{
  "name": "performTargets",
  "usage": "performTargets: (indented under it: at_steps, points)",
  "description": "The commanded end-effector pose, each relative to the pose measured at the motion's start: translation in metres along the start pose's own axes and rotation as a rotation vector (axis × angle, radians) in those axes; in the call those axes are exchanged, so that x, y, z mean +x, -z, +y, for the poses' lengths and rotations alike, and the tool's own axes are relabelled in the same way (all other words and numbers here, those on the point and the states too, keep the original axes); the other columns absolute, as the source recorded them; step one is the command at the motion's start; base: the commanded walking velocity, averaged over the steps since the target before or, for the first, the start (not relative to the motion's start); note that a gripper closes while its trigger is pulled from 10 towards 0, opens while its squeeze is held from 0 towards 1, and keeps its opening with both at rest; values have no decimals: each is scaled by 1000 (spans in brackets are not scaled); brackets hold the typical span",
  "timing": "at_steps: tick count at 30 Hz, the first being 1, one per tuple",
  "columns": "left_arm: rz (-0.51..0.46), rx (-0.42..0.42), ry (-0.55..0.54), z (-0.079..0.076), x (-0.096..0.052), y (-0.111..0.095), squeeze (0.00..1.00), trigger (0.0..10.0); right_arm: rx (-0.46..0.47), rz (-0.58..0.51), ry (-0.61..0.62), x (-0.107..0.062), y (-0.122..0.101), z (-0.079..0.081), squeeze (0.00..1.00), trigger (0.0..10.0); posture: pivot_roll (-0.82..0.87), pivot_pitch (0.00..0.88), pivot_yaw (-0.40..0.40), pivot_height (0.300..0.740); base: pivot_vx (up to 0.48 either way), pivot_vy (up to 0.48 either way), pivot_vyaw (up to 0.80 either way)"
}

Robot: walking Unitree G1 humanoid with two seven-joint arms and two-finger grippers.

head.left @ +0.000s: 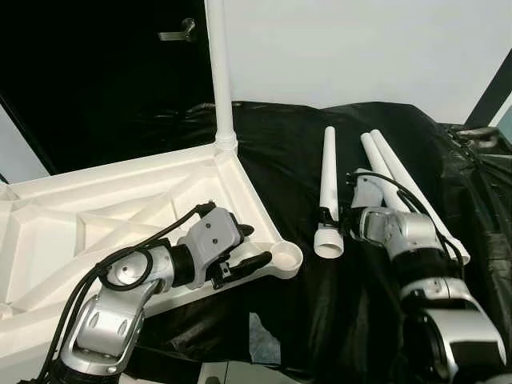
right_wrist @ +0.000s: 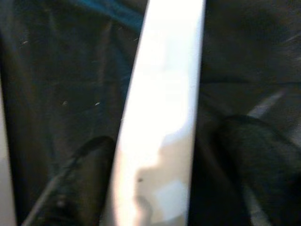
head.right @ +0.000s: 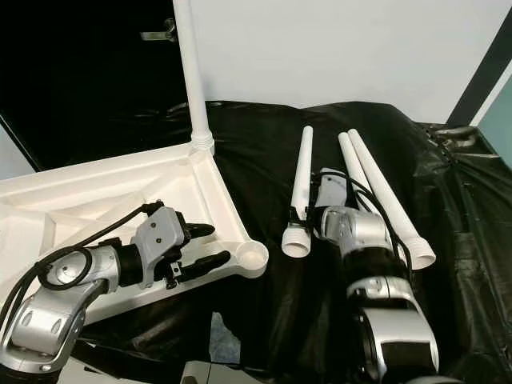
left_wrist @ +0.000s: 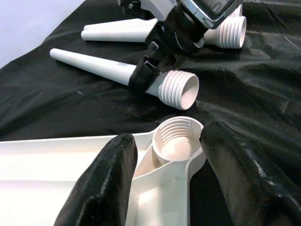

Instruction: Building children table

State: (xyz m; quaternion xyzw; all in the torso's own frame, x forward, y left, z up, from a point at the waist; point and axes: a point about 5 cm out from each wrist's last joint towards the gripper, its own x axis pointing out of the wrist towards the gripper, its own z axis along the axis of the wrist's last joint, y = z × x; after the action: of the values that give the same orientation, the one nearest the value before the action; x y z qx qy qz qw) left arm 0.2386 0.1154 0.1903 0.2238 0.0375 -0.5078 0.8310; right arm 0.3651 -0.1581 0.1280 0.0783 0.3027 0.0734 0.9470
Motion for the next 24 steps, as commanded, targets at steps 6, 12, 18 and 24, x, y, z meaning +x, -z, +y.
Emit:
performTargets:
  at_steps: [6, 12, 18, 24]
  points:
    - [11, -20, -141, 9, 1, 2, 0, 10000, -13, 88, -2, 3, 10, -4, 0, 0, 127, 0, -75, 740, 0, 0, 0]
    - [-4, -44, -171, 12, 1, 2, 0, 10000, -57, -83, 10, -5, -3, -3, 0, 0, 128, 0, -77, 740, 0, 0, 0]
    - [-7, -97, -248, 21, 5, 4, 0, 10000, -17, -367, -14, -20, -15, 6, 0, 10000, 118, 0, -56, 740, 0, 0, 0]
    - [-28, -171, -355, 39, 14, 4, 0, 10000, -58, -603, -31, -35, -16, 20, 0, 10000, 104, 0, -32, 740, 0, 0, 0]
